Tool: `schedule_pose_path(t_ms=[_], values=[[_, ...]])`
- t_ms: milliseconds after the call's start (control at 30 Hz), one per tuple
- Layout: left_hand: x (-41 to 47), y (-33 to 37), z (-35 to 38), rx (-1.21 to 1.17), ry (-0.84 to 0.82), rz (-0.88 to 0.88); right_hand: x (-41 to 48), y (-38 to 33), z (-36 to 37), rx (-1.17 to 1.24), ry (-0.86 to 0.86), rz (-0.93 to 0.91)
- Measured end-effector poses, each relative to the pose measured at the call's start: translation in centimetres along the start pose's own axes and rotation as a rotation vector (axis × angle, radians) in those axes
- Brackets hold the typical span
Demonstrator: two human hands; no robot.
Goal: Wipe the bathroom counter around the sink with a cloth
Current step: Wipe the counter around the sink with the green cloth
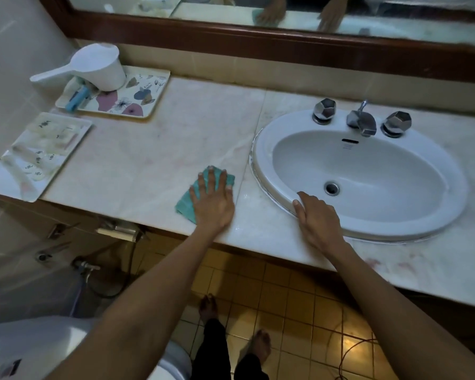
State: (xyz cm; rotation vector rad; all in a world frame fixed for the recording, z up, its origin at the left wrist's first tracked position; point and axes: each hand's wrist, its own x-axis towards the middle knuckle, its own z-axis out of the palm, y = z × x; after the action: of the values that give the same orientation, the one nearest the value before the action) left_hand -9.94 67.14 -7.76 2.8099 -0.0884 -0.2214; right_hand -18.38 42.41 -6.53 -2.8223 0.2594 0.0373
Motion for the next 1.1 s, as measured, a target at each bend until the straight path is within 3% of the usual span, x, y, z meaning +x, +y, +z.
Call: schedule_pose_path(t_ms=[67,167,300,400,500,667,900,1100], values=[[-1.3,3.1,1.3,-0.035,-0.021,0.022,-0.4,0.4,-0.1,-0.005,0.016,0.015],[-5.0,5.5,2.9,0.036,-0.112,0.233,-1.0,0.9,-0.3,-0.012,0.048,0.028],[-7.5,1.8,2.1,0.132,-0.242,0.688,-1.5,1.3,-0.5,-0.012,0.066,0.025],[-4.8,-2.3,0.0,0.182,-0.266,0.820,-2.0,1.8,-0.7,-0.001,0.082,0.041],[-2.6,-2.8,-0.2,0.154,-0.171,0.582,-2.8,2.8,-0.8,0.022,0.086,0.063],[-4.4,3.3,3.1,0.033,-0.030,0.188,-4.2,4.8,-1.2,0.006,0.099,0.036],[-10.9,11.8,7.3,-0.032,-0.012,0.180,-7.9,9.0,-2.9,0.145,0.020,0.009],[-13.5,17.9,9.4,-0.048,-0.024,0.011,-10.6,14.3,-5.8,0.165,-0.040,-0.027]])
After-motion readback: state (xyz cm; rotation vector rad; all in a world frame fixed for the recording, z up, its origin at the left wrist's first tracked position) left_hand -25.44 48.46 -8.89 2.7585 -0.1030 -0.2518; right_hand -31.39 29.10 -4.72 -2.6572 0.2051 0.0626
